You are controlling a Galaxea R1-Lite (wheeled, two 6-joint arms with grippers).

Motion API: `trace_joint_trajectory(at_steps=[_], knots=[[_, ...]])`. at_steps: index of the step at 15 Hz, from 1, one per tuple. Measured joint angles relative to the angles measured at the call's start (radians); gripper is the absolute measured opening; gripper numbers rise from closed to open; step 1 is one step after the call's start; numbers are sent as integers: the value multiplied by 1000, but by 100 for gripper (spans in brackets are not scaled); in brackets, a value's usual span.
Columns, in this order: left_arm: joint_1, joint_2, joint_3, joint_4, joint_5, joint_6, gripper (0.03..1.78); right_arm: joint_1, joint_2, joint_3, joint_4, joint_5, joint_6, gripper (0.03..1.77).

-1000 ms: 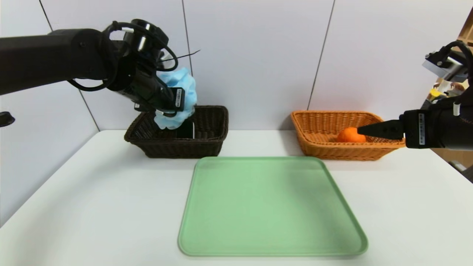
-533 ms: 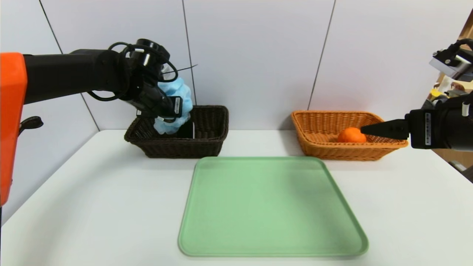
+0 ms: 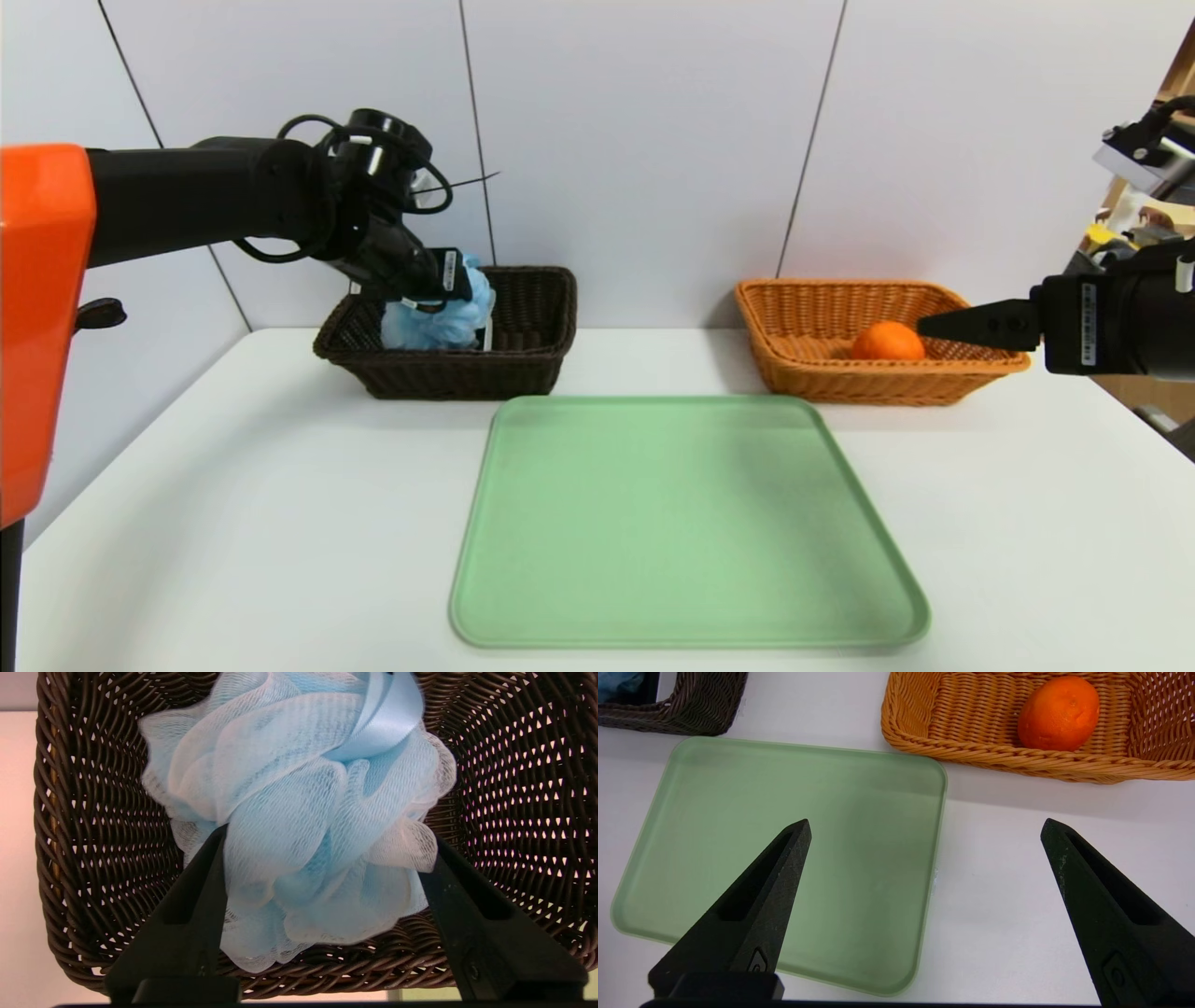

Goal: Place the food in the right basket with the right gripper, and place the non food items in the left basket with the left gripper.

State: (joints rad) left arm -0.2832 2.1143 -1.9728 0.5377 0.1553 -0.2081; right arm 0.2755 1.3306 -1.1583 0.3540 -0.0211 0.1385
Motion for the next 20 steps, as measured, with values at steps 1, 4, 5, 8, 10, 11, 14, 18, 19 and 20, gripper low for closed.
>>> trace_joint_trajectory(at_steps=[1, 4, 5, 8, 10, 11, 14, 18, 19, 20], knots=[[1, 1, 0, 0, 0, 0, 138, 0, 0, 0, 0, 0, 0, 170], [1, 3, 0, -1, 0, 1, 148, -2, 0, 0, 0, 0, 0, 170], [0, 3, 0, -2, 0, 1, 150, -3, 0, 0, 0, 0, 1, 170], [1, -12, 0, -7, 3, 2, 157, -4, -1, 0, -1, 0, 0, 170], [0, -50, 0, -2, 7, 19, 160, -5, -1, 0, 0, -1, 1, 170], [-1, -76, 0, 2, 13, 35, 161, -6, -1, 0, 3, -6, 0, 170], [-3, -168, 0, 74, 59, 89, 164, -7, -2, 1, 31, -14, 0, 170], [-1, -303, 5, 229, 74, 85, 167, -11, -13, 11, 42, -93, -6, 170], [4, -334, 7, 256, 74, 62, 167, -11, -19, 18, 42, -111, -9, 170], [8, -368, 12, 282, 74, 31, 167, -13, -28, 27, 44, -118, -10, 170]])
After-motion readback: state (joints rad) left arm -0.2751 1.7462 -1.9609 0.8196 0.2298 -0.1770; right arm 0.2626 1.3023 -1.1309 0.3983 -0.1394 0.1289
